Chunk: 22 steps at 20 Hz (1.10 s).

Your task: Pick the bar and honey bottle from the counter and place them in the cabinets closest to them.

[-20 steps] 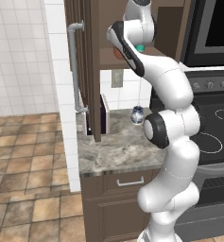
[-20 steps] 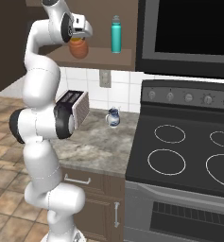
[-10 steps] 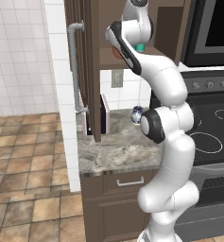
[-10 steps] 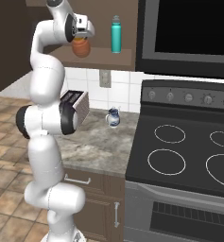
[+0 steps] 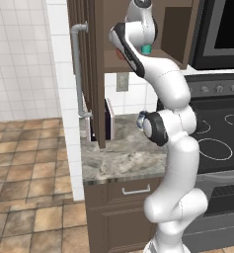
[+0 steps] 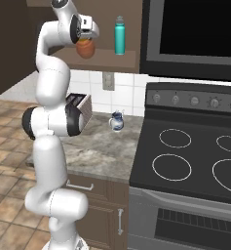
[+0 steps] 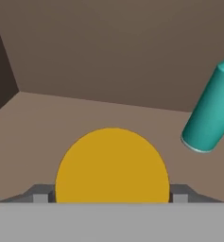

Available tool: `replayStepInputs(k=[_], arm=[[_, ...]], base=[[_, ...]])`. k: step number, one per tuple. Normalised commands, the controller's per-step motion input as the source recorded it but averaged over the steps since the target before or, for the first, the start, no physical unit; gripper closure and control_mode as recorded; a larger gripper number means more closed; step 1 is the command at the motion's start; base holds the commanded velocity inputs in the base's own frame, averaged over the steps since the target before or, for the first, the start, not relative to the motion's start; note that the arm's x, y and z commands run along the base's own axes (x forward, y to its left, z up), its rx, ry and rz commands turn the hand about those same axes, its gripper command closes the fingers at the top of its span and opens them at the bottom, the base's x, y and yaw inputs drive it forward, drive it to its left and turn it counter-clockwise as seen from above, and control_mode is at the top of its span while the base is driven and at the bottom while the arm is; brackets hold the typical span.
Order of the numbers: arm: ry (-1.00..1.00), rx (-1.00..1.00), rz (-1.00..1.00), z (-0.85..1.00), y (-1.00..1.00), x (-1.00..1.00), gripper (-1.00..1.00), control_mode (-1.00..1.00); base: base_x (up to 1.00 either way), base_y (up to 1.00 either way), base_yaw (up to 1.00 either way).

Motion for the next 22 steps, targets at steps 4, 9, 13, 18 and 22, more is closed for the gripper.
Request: replayStepInputs(k=[4, 9, 13, 18, 22], arm=[[-0.04, 0.0, 0.0, 0.0, 0.0, 0.16, -1.0, -1.0], [-0.06, 0.0, 0.0, 0.0, -0.02, 0.12, -1.0, -1.0], [-0.08, 0.0, 0.0, 0.0, -0.17, -0.2, -1.0, -1.0], [-0.11, 0.0, 0.0, -0.14, -0.36, -0.89, -1.0, -1.0], [-0.12, -0.04, 0.02, -0.44, -0.32, -1.0, -1.0, -1.0]], base=[[0.0, 0.0, 0.0], [0.0, 0.0, 0.0], [0.0, 0.0, 0.0], [0.0, 0.0, 0.0], [0.0, 0.0, 0.0]])
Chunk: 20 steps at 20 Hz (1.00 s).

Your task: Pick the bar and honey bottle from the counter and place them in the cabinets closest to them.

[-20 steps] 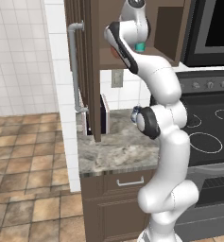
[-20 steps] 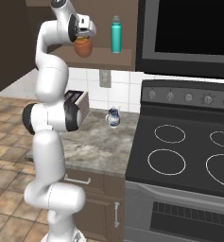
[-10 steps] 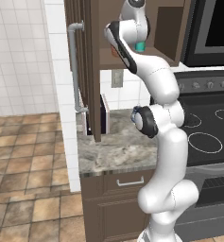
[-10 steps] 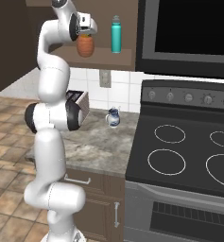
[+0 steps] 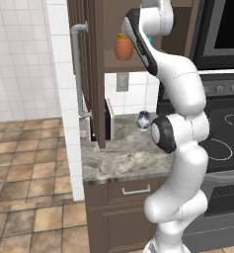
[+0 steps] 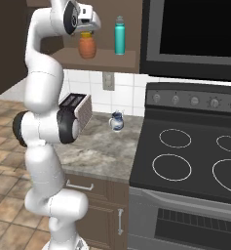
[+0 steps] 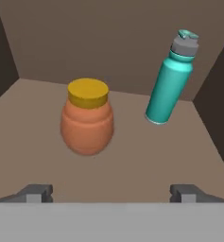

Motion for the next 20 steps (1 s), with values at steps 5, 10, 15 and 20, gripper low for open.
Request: replayStepInputs(k=[5, 10, 15, 20], arm=[[-0.11, -0.14, 0.02, -0.96, -0.22, -1.0, -1.0, -1.0], [-0.08, -0.14, 0.02, -1.0, -0.18, -1.0, -1.0, -1.0], [-0.09, -0.13, 0.0, -1.0, -0.18, -1.0, -1.0, -1.0], [-0.13, -0.09, 0.0, -0.82, -0.36, -1.0, -1.0, -1.0]], base=[[0.0, 0.0, 0.0], [0.0, 0.0, 0.0], [0.0, 0.0, 0.0], [0.0, 0.0, 0.0]])
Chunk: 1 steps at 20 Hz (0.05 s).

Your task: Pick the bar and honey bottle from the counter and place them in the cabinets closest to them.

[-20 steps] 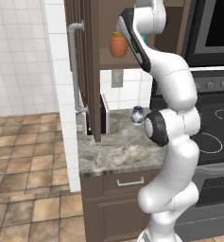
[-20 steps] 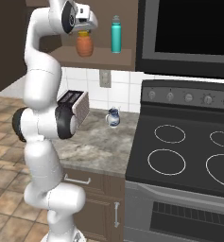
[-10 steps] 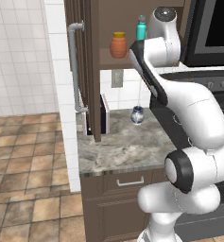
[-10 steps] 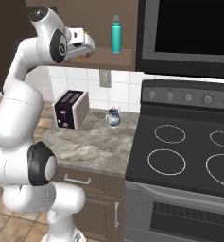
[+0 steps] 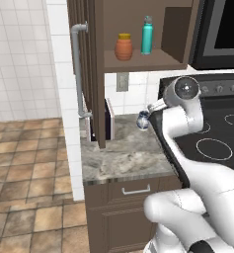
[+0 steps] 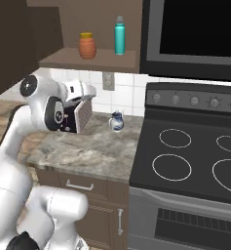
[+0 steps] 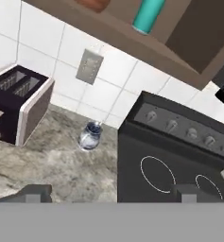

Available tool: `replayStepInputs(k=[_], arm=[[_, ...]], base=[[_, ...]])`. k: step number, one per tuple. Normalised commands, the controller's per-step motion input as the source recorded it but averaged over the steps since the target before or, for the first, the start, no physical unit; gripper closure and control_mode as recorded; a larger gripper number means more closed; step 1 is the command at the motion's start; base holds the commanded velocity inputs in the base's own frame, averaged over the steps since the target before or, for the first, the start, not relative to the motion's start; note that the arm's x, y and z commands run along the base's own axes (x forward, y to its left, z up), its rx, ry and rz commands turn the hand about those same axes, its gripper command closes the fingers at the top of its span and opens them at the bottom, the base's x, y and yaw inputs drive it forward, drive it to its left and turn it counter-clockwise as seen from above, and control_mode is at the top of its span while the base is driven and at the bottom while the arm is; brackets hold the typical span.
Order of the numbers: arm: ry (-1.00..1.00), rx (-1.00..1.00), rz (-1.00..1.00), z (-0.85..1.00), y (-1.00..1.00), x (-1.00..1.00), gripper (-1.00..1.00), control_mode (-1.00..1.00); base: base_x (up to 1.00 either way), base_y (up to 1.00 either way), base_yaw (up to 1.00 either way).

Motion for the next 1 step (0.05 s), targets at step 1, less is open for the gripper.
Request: replayStepInputs(k=[1], arm=[[-0.18, 0.0, 0.0, -0.35, -0.54, -1.0, -1.0, -1.0]], base=[[0.0, 0.0, 0.0]])
